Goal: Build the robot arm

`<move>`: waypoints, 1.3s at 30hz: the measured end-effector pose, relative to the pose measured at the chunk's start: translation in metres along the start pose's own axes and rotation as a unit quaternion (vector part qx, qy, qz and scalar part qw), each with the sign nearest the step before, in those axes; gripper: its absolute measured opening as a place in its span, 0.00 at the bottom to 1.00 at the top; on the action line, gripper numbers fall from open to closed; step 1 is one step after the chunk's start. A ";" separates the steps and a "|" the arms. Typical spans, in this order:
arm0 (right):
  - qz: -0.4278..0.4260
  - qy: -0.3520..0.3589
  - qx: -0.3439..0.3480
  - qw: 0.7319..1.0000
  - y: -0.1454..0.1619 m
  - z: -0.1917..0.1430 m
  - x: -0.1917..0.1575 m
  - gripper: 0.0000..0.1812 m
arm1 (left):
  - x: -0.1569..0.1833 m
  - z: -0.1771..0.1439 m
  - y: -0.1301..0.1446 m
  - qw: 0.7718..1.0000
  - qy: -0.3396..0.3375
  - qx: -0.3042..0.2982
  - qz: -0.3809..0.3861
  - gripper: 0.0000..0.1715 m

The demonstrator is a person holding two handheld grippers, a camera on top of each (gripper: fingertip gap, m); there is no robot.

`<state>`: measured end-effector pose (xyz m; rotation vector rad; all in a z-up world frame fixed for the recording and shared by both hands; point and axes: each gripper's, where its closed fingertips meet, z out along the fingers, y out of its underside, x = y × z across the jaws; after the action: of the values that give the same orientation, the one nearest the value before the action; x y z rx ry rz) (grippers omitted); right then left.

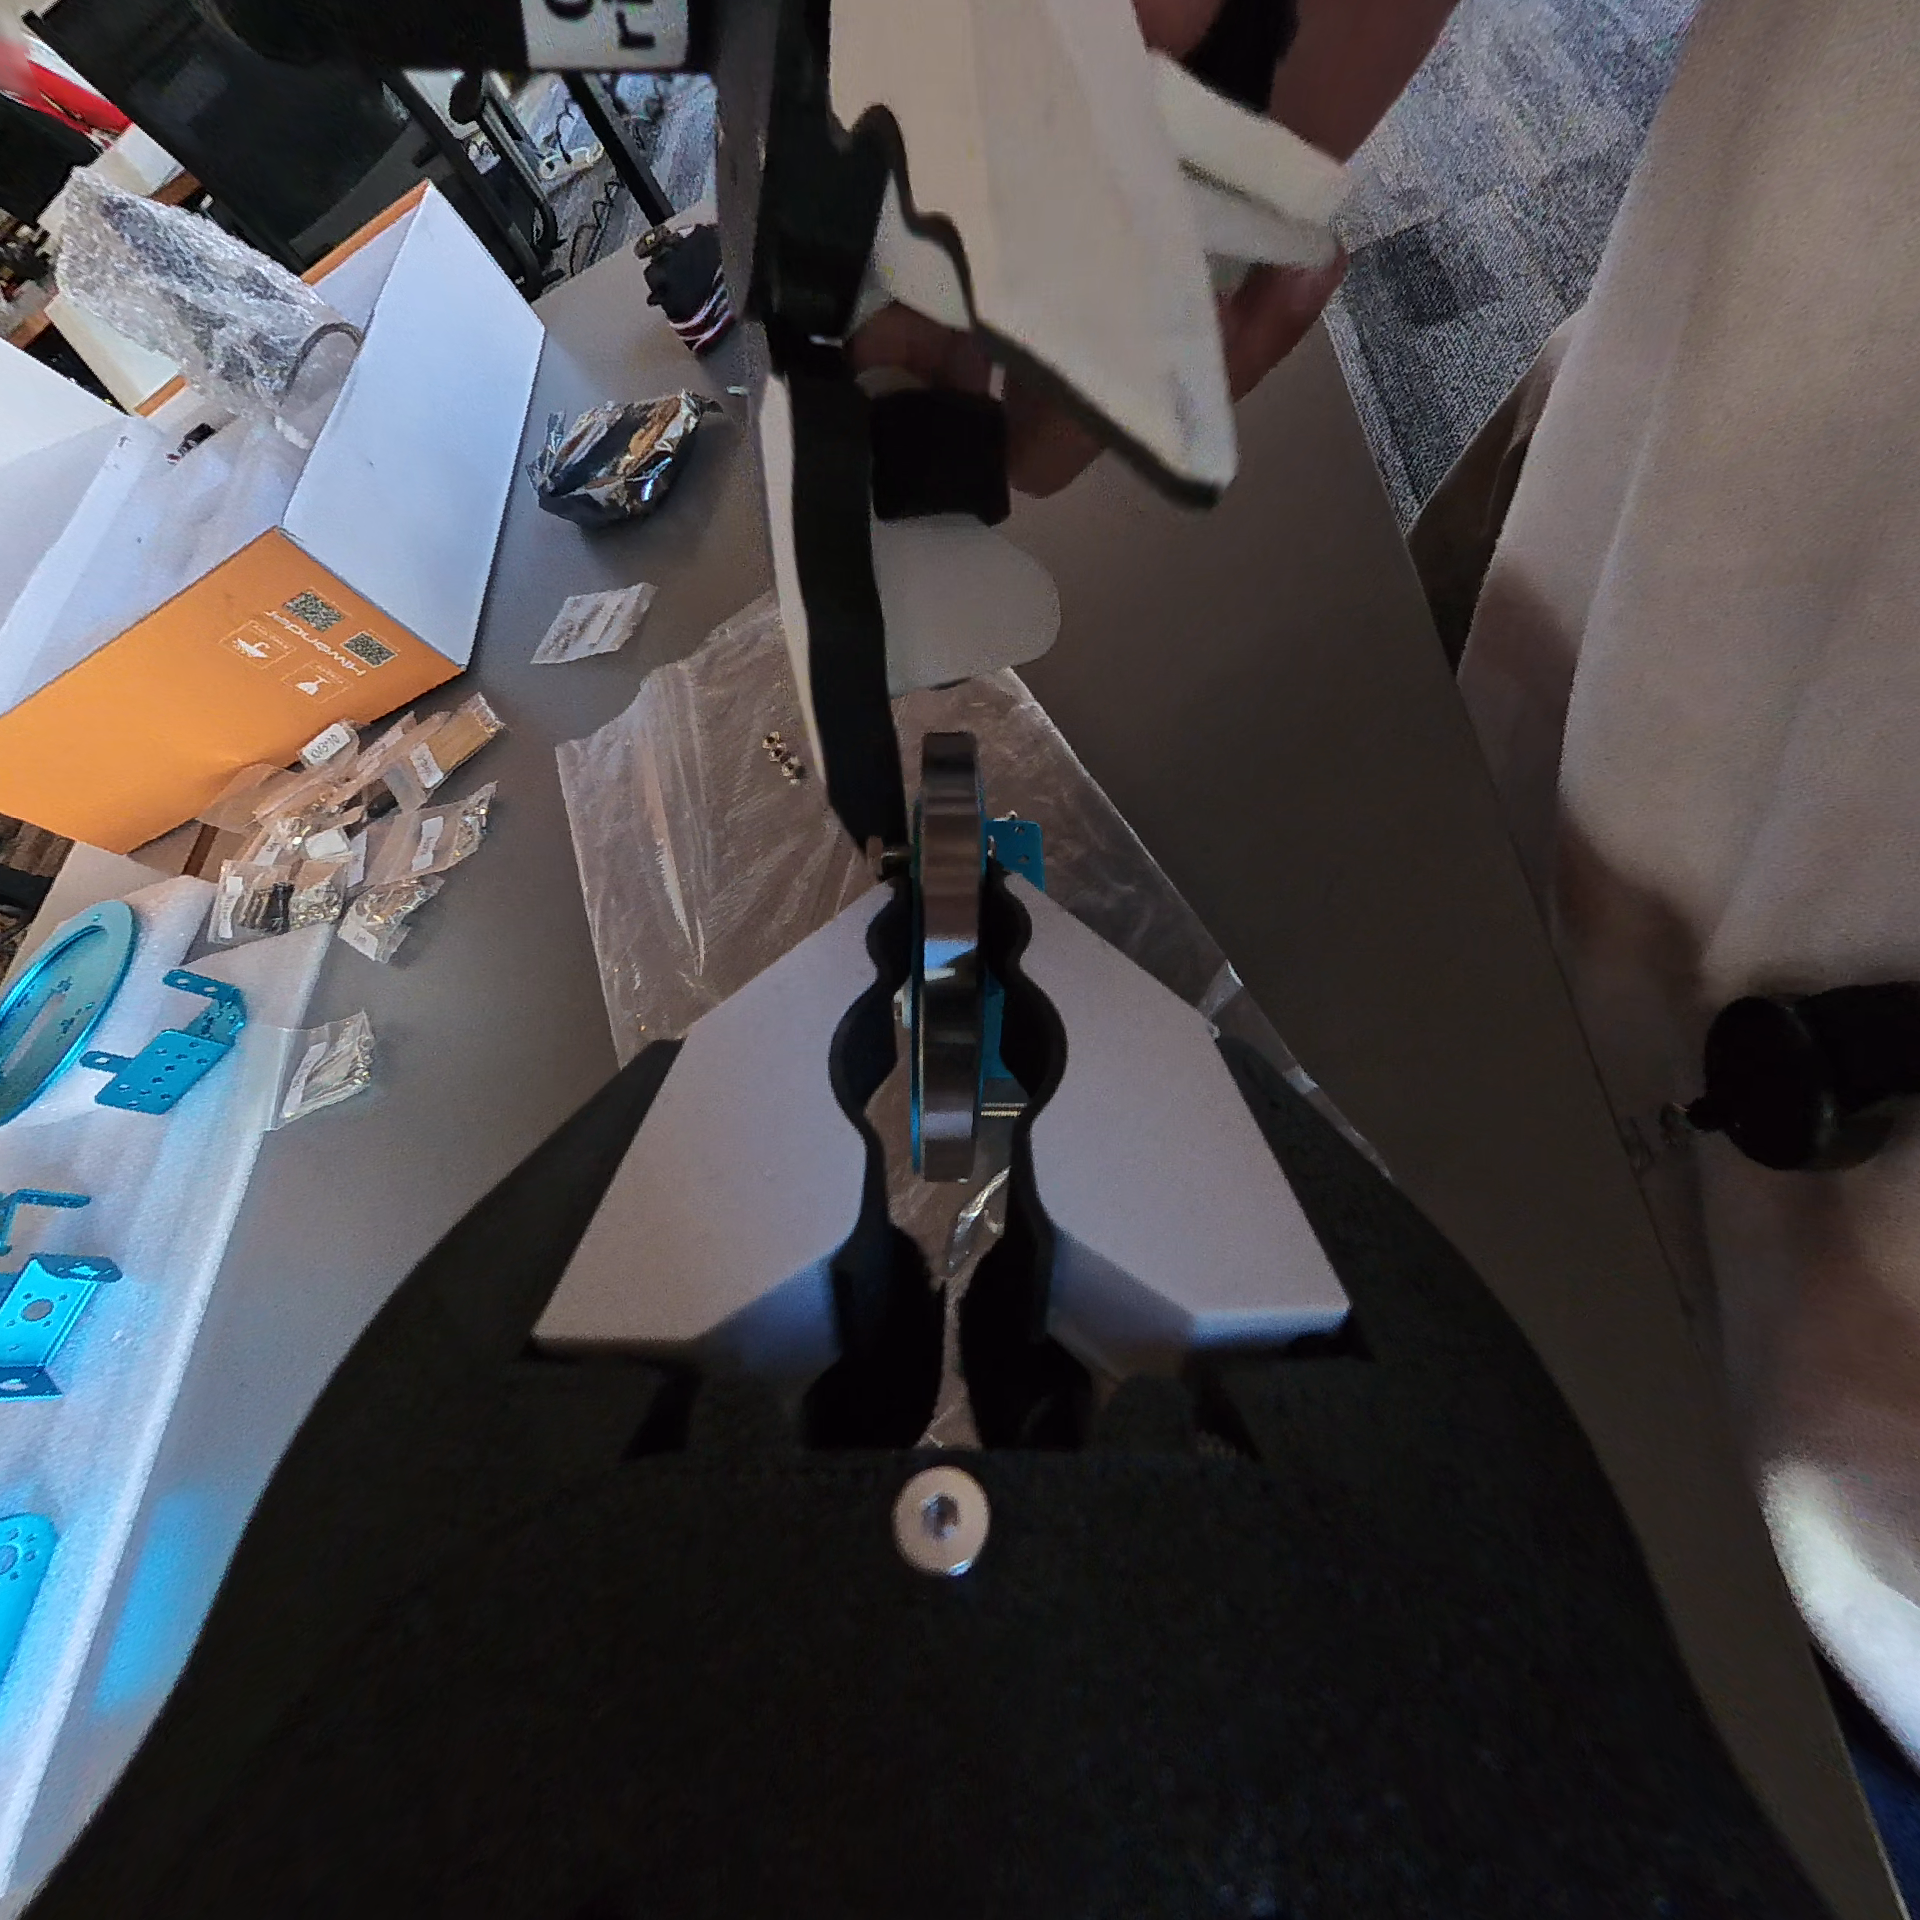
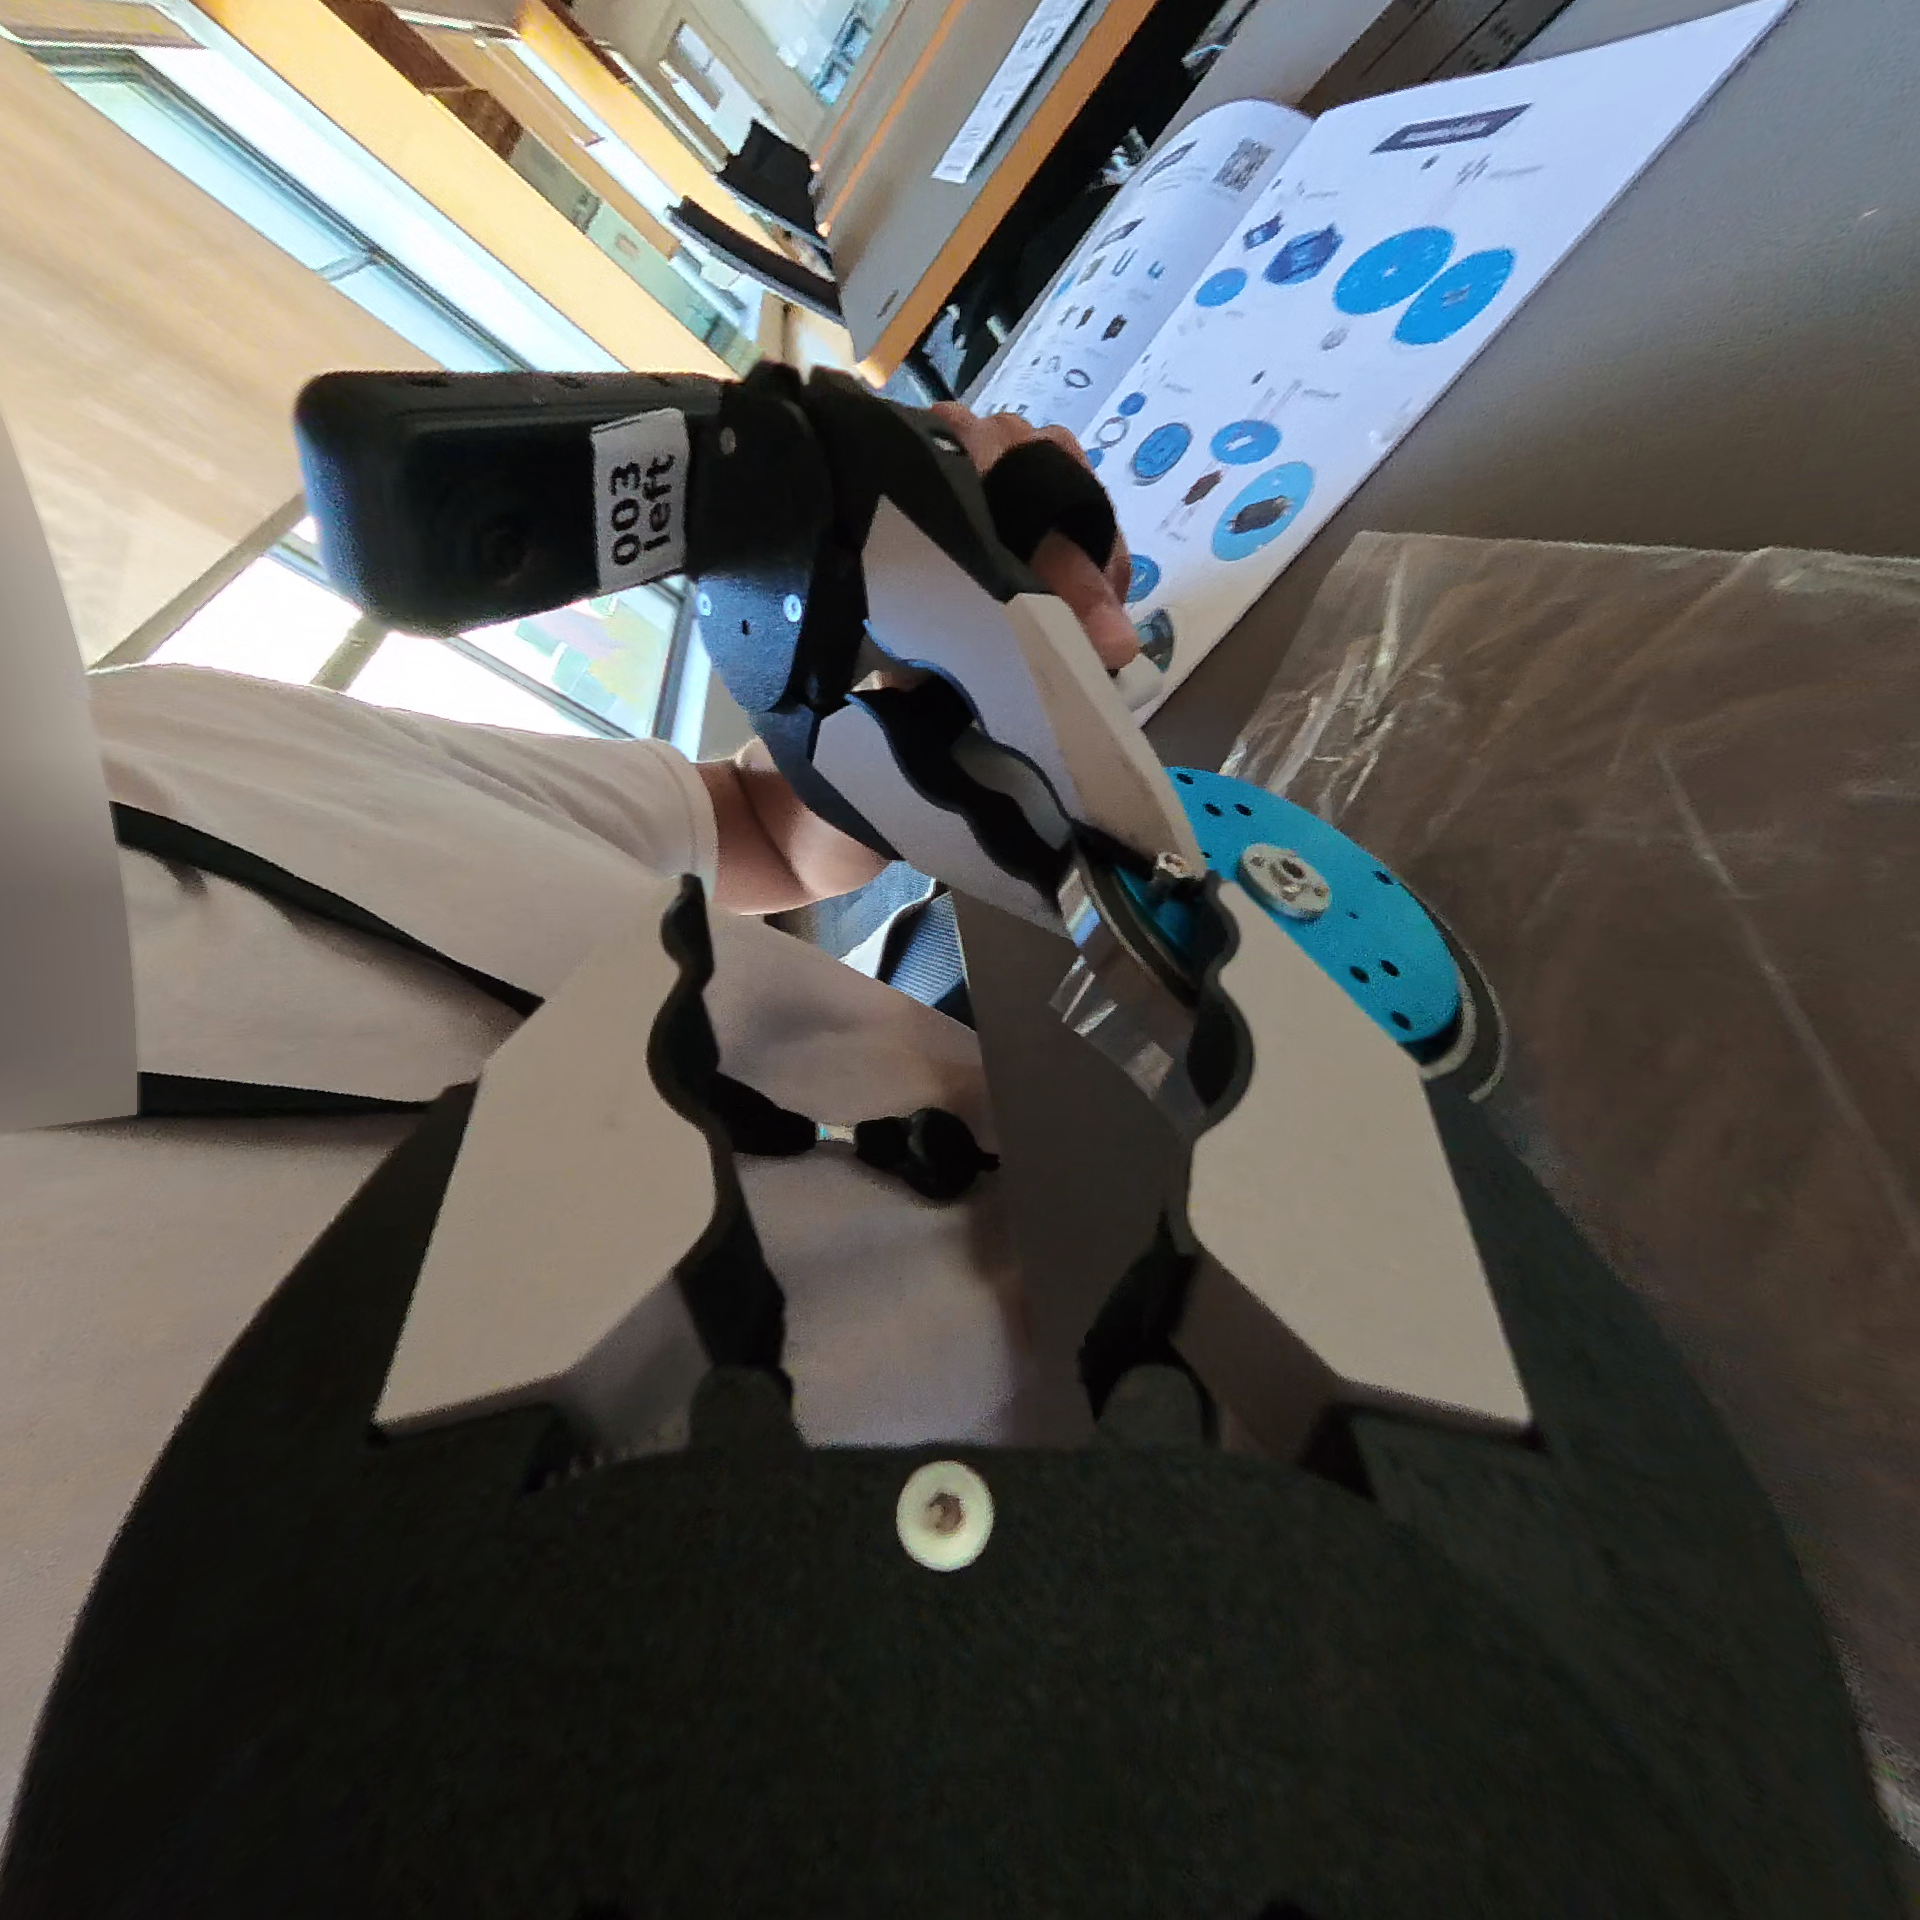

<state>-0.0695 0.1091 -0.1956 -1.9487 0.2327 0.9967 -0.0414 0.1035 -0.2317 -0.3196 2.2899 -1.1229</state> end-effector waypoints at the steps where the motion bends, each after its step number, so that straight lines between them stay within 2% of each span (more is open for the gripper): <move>1: -0.002 0.001 0.002 1.000 -0.001 -0.001 -0.001 0.51 | 0.000 0.000 0.000 1.000 0.000 0.000 0.000 0.07; 3: -0.009 0.005 0.002 1.000 -0.001 -0.007 -0.007 0.49 | 0.000 0.000 0.000 1.000 -0.001 0.000 -0.001 0.07; 4: -0.013 -0.009 0.006 1.000 -0.003 -0.012 -0.014 0.44 | 0.000 0.000 0.000 1.000 -0.001 0.001 -0.002 0.07; 6: -0.012 -0.006 0.031 0.999 -0.011 -0.020 -0.017 0.45 | 0.000 0.000 0.000 1.000 -0.001 0.000 -0.001 0.07; 9: -0.026 0.039 0.016 0.999 -0.007 -0.016 0.004 0.51 | 0.000 0.000 0.000 1.000 0.000 0.000 0.000 0.07; 14: -0.008 0.000 0.004 1.000 -0.002 -0.002 -0.005 0.52 | 0.000 0.000 0.000 1.000 0.000 0.001 -0.001 0.07; 15: -0.010 0.004 0.004 1.000 -0.002 -0.006 -0.006 0.51 | 0.000 0.000 0.001 1.000 0.000 0.001 0.000 0.07; 16: -0.017 -0.005 0.005 1.000 -0.004 -0.011 -0.012 0.43 | 0.000 -0.001 0.001 1.000 -0.001 0.001 -0.001 0.07; 17: -0.016 -0.015 0.021 1.000 -0.009 -0.017 -0.017 0.41 | 0.000 -0.001 0.001 1.000 -0.001 0.001 -0.002 0.07; 19: -0.017 0.003 0.040 0.999 -0.016 -0.023 -0.013 0.44 | 0.000 -0.001 0.001 1.000 -0.001 0.001 -0.001 0.07; 21: -0.023 0.027 0.023 0.999 -0.011 -0.018 0.000 0.48 | 0.000 0.000 0.000 1.000 0.000 0.000 0.001 0.07; 25: -0.005 -0.001 -0.004 1.000 0.000 -0.001 -0.002 0.52 | 0.000 0.000 0.001 1.000 0.000 0.000 0.000 0.07; 27: -0.009 0.001 -0.002 1.000 -0.002 -0.004 -0.007 0.52 | 0.000 -0.001 0.001 1.000 0.000 0.000 -0.001 0.07; 29: -0.015 -0.028 0.011 0.999 -0.007 -0.014 -0.022 0.39 | 0.000 -0.001 0.001 1.000 -0.001 0.001 -0.002 0.07; 31: -0.012 -0.019 0.033 0.999 -0.015 -0.021 -0.021 0.42 | 0.000 -0.001 0.001 1.000 -0.001 0.001 -0.001 0.07; 34: -0.022 0.037 0.008 0.999 -0.005 -0.016 0.003 0.49 | 0.001 0.000 0.001 1.000 -0.001 0.000 0.001 0.07; 39: 0.000 0.001 -0.005 1.000 0.000 -0.002 -0.007 0.52 | 0.001 0.000 0.000 1.000 0.002 0.001 0.000 0.07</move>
<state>-0.0733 0.1060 -0.1904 -1.9589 0.2301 0.9967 -0.0426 0.1035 -0.2322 -0.3162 2.2923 -1.1252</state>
